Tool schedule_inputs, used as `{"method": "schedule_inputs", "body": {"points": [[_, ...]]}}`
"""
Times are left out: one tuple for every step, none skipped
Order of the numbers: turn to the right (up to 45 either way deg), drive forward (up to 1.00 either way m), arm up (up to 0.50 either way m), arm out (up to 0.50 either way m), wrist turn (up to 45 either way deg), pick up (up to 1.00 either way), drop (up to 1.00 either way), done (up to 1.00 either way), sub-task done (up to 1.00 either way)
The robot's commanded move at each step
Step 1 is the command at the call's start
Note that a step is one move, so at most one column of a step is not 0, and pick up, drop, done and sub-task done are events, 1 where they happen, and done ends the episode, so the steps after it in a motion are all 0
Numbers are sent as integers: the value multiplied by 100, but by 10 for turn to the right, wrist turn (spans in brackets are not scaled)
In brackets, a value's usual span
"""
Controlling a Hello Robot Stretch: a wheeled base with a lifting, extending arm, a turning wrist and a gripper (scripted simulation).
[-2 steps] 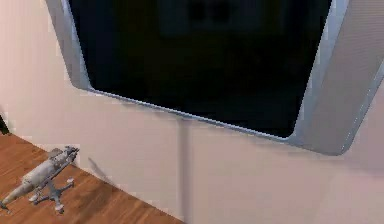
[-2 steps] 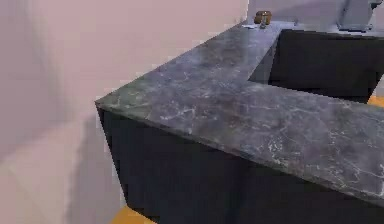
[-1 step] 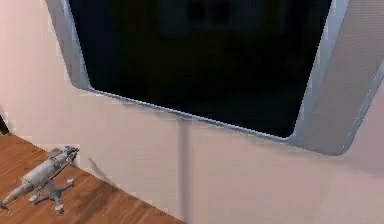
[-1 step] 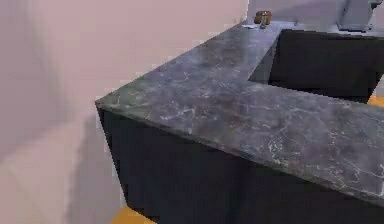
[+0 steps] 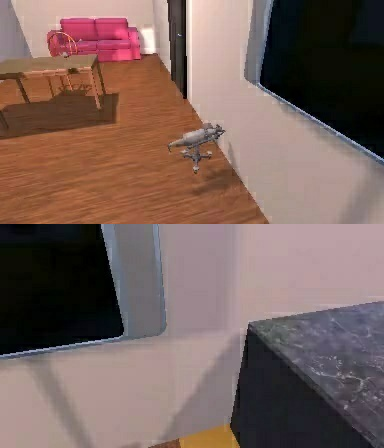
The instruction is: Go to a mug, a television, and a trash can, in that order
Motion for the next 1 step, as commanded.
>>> {"method": "schedule_inputs", "body": {"points": [[-450, 0, 0, 0, 0, 0, 0, 0, 0]]}}
